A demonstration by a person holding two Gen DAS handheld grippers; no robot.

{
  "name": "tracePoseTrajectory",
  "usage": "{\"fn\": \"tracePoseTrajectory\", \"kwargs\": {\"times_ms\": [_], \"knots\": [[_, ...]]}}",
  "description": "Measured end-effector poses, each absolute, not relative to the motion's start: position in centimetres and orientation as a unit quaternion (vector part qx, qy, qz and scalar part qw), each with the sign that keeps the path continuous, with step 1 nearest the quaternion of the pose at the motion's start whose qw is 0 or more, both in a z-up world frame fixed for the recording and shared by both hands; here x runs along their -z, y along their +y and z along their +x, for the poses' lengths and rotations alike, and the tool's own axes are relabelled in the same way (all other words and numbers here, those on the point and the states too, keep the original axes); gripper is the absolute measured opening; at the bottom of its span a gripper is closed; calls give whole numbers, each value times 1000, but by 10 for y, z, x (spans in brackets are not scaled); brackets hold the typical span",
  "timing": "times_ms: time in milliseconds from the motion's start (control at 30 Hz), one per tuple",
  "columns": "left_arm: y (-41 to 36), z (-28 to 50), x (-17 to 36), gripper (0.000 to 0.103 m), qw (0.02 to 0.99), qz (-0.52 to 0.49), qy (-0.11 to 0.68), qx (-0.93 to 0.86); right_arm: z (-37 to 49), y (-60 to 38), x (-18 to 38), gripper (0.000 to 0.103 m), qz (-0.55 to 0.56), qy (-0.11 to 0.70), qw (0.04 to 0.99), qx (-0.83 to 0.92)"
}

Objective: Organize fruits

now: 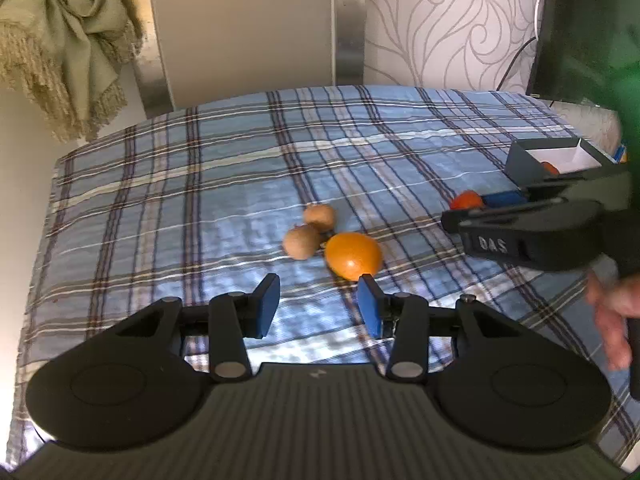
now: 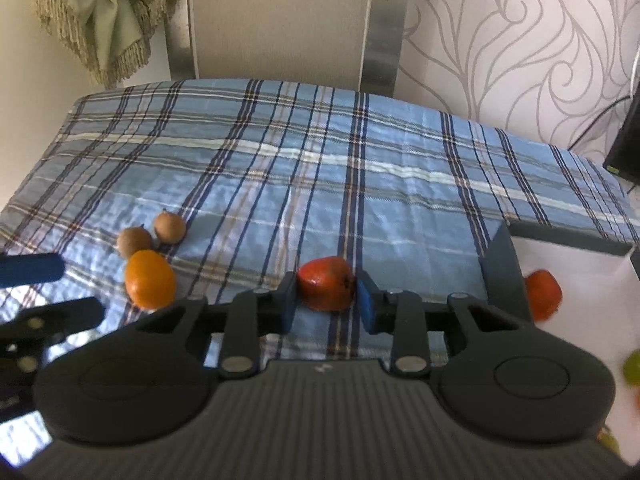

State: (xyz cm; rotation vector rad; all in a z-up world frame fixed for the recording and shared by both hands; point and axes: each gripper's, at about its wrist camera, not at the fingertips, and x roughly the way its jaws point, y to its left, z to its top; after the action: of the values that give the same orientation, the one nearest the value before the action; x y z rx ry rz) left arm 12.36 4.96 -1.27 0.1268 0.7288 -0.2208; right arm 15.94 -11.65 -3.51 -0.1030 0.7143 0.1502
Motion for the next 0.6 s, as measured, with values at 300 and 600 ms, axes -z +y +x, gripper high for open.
{"fn": "tracePoseTrajectory", "kwargs": {"times_ms": [300, 600], "knots": [[29, 143, 23, 49, 922, 65, 362, 121, 111, -130, 2, 34, -9, 338, 936, -95], [16, 158, 35, 57, 921, 65, 367, 117, 57, -148, -31, 34, -2, 319, 942, -107]]}}
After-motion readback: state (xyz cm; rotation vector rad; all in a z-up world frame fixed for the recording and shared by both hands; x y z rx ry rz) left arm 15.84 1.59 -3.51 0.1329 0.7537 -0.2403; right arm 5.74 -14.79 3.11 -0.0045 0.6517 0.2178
